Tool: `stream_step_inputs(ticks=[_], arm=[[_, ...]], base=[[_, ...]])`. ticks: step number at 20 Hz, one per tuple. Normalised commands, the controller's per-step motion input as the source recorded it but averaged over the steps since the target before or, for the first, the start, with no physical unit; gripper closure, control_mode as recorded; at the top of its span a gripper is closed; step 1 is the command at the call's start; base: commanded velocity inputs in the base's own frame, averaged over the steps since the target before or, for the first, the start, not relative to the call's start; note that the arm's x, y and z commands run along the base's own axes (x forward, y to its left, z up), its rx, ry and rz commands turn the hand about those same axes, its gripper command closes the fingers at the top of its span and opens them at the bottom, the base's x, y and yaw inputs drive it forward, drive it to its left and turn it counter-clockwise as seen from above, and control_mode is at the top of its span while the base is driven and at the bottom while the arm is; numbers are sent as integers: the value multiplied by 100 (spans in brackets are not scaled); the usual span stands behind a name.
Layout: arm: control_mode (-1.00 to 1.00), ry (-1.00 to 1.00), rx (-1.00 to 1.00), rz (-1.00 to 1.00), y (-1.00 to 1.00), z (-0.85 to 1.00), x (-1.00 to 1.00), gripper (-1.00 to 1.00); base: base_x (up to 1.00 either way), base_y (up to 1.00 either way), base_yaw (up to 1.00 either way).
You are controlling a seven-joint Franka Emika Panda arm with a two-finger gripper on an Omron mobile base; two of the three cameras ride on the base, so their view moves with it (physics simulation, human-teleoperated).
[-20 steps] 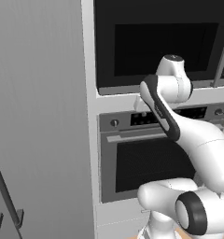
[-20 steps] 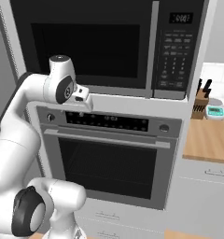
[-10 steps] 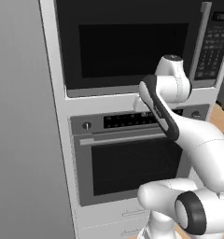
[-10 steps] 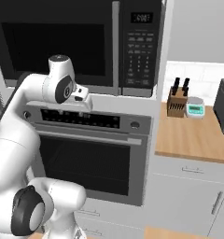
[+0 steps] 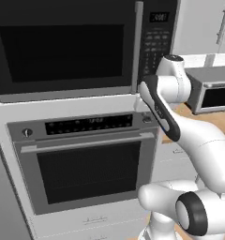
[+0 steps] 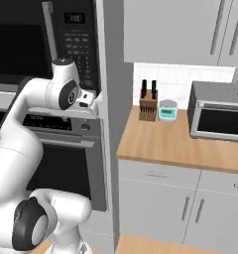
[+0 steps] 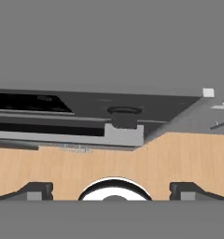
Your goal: Navigate to the shelves.
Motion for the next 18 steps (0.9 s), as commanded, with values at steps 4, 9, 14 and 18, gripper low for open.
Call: stream_step_inputs(ticks=[4, 9, 14, 18], arm=[[100, 0, 0, 0, 0, 0, 0, -100], [100, 0, 0, 0, 0, 0, 0, -100], [100, 0, 0, 0, 0, 0, 0, -100], [100, 0, 0, 0, 0, 0, 0, -100]], base=[[0, -93, 0], [0, -100, 0], [0, -100, 0], [0, -100, 0]])
